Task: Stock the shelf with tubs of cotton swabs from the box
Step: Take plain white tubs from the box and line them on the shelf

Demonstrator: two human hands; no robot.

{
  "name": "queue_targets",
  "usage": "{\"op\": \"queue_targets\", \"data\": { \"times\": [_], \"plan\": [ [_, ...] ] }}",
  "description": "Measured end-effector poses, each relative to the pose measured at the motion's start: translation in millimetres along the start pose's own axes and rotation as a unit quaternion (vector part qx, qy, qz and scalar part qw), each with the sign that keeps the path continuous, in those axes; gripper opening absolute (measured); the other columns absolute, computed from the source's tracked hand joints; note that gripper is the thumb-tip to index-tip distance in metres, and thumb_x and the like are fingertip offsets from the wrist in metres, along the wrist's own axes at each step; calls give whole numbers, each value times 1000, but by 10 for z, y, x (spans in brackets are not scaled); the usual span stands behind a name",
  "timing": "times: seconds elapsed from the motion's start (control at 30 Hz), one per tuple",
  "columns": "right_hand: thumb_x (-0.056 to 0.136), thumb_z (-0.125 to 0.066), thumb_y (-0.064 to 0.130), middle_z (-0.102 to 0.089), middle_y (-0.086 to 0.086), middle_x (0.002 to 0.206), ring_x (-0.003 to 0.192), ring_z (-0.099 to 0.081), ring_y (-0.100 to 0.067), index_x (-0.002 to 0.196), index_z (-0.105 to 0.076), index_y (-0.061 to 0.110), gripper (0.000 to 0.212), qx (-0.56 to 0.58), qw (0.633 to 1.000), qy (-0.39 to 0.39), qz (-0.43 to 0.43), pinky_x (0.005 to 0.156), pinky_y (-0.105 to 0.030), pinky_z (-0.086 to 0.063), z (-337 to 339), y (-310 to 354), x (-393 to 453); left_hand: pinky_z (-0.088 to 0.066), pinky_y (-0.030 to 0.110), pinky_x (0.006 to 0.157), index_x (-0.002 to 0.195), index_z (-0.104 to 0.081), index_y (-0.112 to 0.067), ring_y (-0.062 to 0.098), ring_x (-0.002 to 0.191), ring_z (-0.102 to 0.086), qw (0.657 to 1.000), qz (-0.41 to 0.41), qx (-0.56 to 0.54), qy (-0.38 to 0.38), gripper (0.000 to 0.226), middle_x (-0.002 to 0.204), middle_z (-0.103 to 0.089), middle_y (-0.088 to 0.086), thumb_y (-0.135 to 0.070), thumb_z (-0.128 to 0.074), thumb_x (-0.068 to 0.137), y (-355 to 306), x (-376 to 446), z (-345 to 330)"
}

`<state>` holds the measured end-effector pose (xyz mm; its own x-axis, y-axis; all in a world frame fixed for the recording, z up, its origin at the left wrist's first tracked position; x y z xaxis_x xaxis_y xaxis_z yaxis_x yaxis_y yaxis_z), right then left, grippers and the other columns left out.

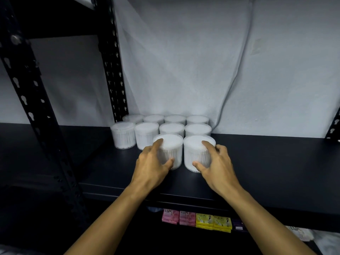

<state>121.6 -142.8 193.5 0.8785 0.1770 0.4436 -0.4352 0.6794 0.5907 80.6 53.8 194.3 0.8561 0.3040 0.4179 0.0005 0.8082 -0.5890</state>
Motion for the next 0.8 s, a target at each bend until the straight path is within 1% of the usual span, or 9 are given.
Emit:
{"op": "queue_targets", "data": {
  "times": [0.27,0.4,0.5,0.57,0.6,0.63,0.7,0.77,0.8],
  "plan": [
    [84,-70,31,-31,-6,134,120,-42,-20,143,-35,26,69,-4,1000,0,6,90,-19,-32,-6,-4,7,-42,37,103,149,-30,-30,25,122,-48,1000,-6,0,-5,78,134,-51,9,-46,-70,83,-1,-11,-7],
    [83,-70,32,-29,-8,136,122,-43,-24,146,-23,29,79,-4,1000,10,10,95,-30,-42,7,2,-18,-42,40,104,152,-18,-29,26,129,-45,1000,-7,-7,-3,89,142,-45,9,-46,-71,82,-7,-56,12],
    [81,-71,33,-19,-12,144,129,-37,-29,147,-14,30,87,-22,1000,21,4,100,-41,-44,55,17,-68,-42,43,100,152,-14,-28,24,133,-40,1000,-4,25,-17,89,148,-37,7,-47,-68,84,-58,-182,91],
    [83,-69,34,-15,-14,148,132,-34,-31,146,-19,25,81,-62,998,4,17,96,-45,-47,108,53,-161,-45,43,94,151,-19,-27,21,130,-42,997,-25,52,-48,81,146,-38,1,-46,-64,87,-127,-353,166],
    [84,-68,34,-17,-14,148,133,-33,-30,144,-26,23,75,-78,996,-21,35,92,-44,-49,141,78,-238,-49,43,89,148,-25,-26,20,124,-46,994,-48,57,-76,74,141,-42,-1,-44,-63,87,-165,-467,200],
    [84,-67,33,-23,-13,147,132,-35,-28,141,-34,20,67,-85,993,-57,61,85,-42,-51,176,107,-337,-54,42,82,145,-33,-24,19,116,-51,990,-79,56,-105,67,134,-46,-2,-41,-63,88,-200,-601,224],
    [84,-66,28,-42,-11,135,121,-45,-25,130,-51,15,51,-72,980,-135,124,70,-34,-52,231,152,-608,-56,38,67,136,-48,-18,18,102,-57,977,-143,39,-154,51,121,-55,-1,-33,-61,88,-228,-909,214],
    [84,-66,23,-55,-9,120,108,-53,-23,118,-62,10,37,-63,965,-178,180,67,-28,-50,211,127,-923,-55,32,65,128,-55,-15,18,97,-61,968,-186,26,-168,42,112,-60,-1,-28,-58,88,-153,-1213,106],
    [85,-64,22,-58,-8,114,104,-55,-22,114,-64,9,32,-67,962,-173,202,71,-27,-49,157,82,-1075,-55,31,66,126,-56,-16,17,96,-63,970,-192,18,-149,40,110,-61,-1,-28,-56,88,-75,-1340,12]
  ]
}}
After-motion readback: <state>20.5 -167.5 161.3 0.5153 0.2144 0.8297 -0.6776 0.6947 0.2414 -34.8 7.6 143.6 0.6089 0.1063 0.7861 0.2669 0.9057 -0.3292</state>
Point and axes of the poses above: each hand's wrist, its own x-axis towards the middle knuckle, its own z-axis out of the back of the hand, y = z × x, the point moved 4 cm from there along x, towards the middle knuckle
